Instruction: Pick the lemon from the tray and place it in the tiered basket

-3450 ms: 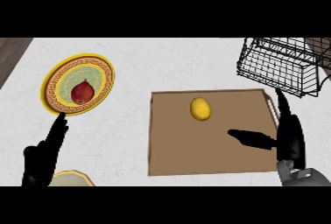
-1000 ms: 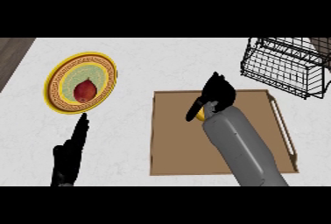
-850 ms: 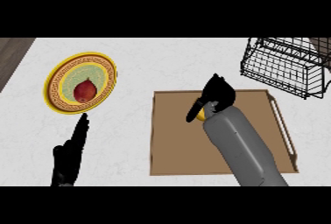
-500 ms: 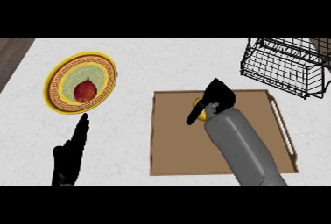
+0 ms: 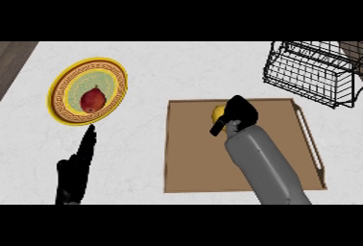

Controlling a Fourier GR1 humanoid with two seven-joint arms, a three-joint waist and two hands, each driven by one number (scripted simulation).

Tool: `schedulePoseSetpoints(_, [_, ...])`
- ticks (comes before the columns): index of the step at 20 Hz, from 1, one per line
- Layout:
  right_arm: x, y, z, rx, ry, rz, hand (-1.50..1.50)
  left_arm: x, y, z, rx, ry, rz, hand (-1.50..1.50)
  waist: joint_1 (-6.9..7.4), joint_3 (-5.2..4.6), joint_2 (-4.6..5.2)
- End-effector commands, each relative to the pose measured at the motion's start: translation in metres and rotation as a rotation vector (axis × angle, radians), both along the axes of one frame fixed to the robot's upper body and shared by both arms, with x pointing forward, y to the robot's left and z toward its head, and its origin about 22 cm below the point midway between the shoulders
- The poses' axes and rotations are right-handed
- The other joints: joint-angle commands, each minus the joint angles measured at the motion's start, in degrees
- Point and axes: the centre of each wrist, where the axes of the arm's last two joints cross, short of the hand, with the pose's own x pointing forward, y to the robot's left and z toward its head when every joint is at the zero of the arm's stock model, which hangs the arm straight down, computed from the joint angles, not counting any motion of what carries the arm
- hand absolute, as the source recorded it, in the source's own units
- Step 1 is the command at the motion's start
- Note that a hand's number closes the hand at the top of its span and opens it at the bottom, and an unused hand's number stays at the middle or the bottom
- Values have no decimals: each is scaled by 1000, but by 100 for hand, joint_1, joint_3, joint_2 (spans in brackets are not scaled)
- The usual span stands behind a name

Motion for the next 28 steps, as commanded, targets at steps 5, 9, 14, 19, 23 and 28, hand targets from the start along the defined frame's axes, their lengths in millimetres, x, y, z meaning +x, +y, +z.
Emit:
schedulePoseSetpoints(5, [4, 11, -12, -25, 14, -106, 150, 5, -30, -9, -28, 18, -8, 0, 46, -39, 51])
schedulePoseSetpoints(9, [13, 5, -10, -168, 16, -10, 150, -7, -9, -22, -9, 32, 16, 0, 22, -43, 48])
schedulePoseSetpoints(14, [-21, -174, -23, -189, -10, 339, 150, -15, 1, -16, -10, 40, 66, 0, -405, -29, -14])
schedulePoseSetpoints(19, [-44, -295, 25, -203, -178, 429, 150, -14, 4, -12, -18, 37, 78, 0, -373, -21, 32])
schedulePoseSetpoints(23, [-67, -358, 69, -137, -333, 392, 150, -20, -5, -15, -17, 47, 55, 0, -311, -35, -1])
schedulePoseSetpoints(28, [-71, -383, 119, 44, -600, 226, 150, -17, -2, -14, -4, 44, 51, 0, -243, -44, -7])
